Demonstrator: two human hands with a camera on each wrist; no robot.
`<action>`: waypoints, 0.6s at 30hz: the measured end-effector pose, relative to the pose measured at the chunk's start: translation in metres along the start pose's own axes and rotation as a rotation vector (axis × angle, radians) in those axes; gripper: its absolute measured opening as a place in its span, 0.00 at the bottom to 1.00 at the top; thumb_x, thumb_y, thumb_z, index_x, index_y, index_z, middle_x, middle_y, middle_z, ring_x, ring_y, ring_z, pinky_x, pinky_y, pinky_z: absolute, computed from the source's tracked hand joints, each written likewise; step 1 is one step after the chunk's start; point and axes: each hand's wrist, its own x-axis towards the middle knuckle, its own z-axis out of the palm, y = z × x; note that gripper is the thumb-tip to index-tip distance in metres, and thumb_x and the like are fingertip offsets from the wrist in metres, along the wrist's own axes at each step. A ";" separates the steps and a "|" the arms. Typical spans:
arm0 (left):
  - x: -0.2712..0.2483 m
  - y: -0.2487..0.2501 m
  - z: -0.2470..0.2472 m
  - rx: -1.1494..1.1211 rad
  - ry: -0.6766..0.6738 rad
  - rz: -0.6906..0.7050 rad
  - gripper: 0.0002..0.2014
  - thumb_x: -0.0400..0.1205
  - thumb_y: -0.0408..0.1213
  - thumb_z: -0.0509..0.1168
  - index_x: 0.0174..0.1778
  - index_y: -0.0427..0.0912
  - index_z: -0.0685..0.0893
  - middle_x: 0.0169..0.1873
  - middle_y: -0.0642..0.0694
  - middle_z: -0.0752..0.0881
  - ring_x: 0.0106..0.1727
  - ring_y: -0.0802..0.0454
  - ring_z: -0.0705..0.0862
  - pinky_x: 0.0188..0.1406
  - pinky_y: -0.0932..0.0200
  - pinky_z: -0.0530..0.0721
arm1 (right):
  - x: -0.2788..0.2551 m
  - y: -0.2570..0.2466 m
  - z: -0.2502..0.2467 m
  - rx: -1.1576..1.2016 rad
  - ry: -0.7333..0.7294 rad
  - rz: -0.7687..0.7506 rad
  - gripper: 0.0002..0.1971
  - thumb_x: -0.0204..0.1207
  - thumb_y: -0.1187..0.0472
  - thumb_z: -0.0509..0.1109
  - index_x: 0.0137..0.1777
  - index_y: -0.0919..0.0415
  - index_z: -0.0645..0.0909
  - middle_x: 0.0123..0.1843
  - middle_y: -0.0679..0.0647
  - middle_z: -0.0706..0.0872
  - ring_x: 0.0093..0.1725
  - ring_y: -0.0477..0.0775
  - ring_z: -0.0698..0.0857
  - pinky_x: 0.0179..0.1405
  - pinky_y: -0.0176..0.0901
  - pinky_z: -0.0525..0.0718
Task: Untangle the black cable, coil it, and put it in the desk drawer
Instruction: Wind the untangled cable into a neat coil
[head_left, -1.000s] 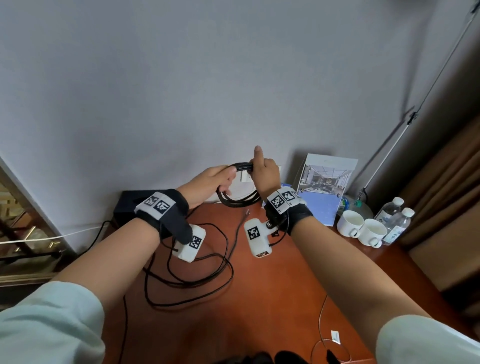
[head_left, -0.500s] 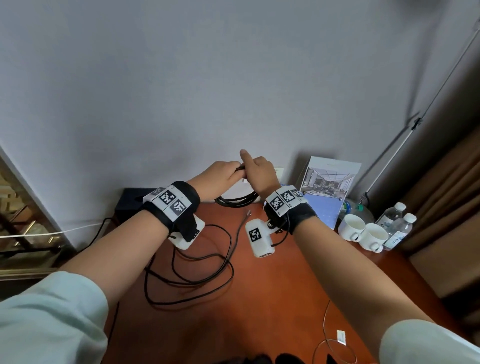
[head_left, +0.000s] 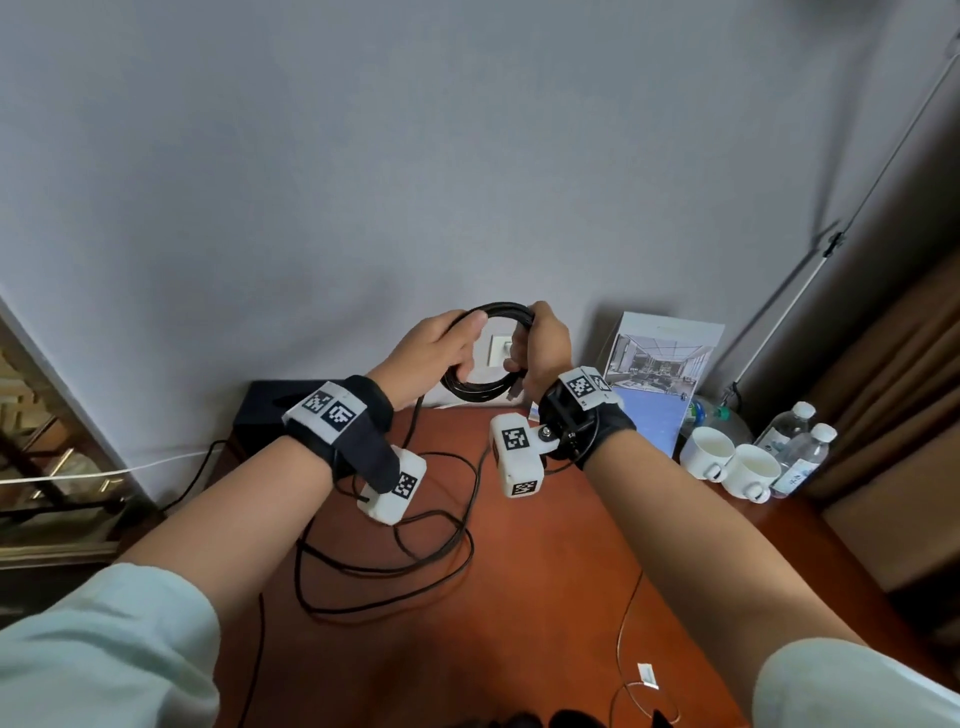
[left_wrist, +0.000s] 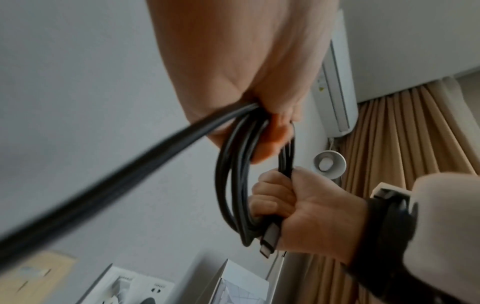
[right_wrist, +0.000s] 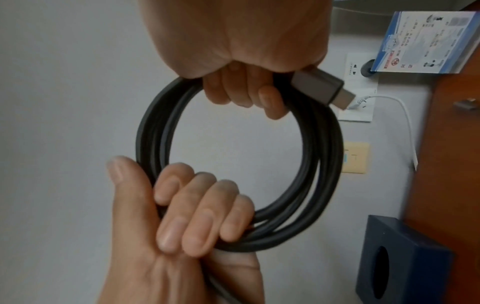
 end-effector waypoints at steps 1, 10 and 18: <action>0.003 0.001 0.001 -0.003 0.030 -0.002 0.18 0.88 0.46 0.54 0.33 0.44 0.70 0.19 0.58 0.67 0.25 0.53 0.71 0.36 0.57 0.74 | -0.001 0.001 0.001 0.006 0.001 0.011 0.16 0.75 0.61 0.53 0.25 0.58 0.65 0.15 0.48 0.65 0.16 0.50 0.58 0.19 0.38 0.64; 0.011 0.000 -0.002 0.103 -0.051 -0.127 0.17 0.87 0.45 0.57 0.36 0.39 0.71 0.22 0.50 0.64 0.21 0.54 0.62 0.20 0.62 0.62 | -0.004 -0.009 0.005 -0.464 -0.160 -0.106 0.25 0.80 0.48 0.58 0.23 0.61 0.73 0.18 0.50 0.76 0.20 0.53 0.70 0.25 0.42 0.74; 0.002 -0.002 0.001 -0.001 0.067 -0.032 0.20 0.87 0.47 0.56 0.31 0.42 0.69 0.23 0.48 0.66 0.25 0.51 0.72 0.34 0.61 0.76 | -0.002 -0.002 0.002 0.034 0.003 0.060 0.16 0.75 0.60 0.57 0.25 0.58 0.67 0.16 0.48 0.67 0.17 0.49 0.60 0.18 0.37 0.61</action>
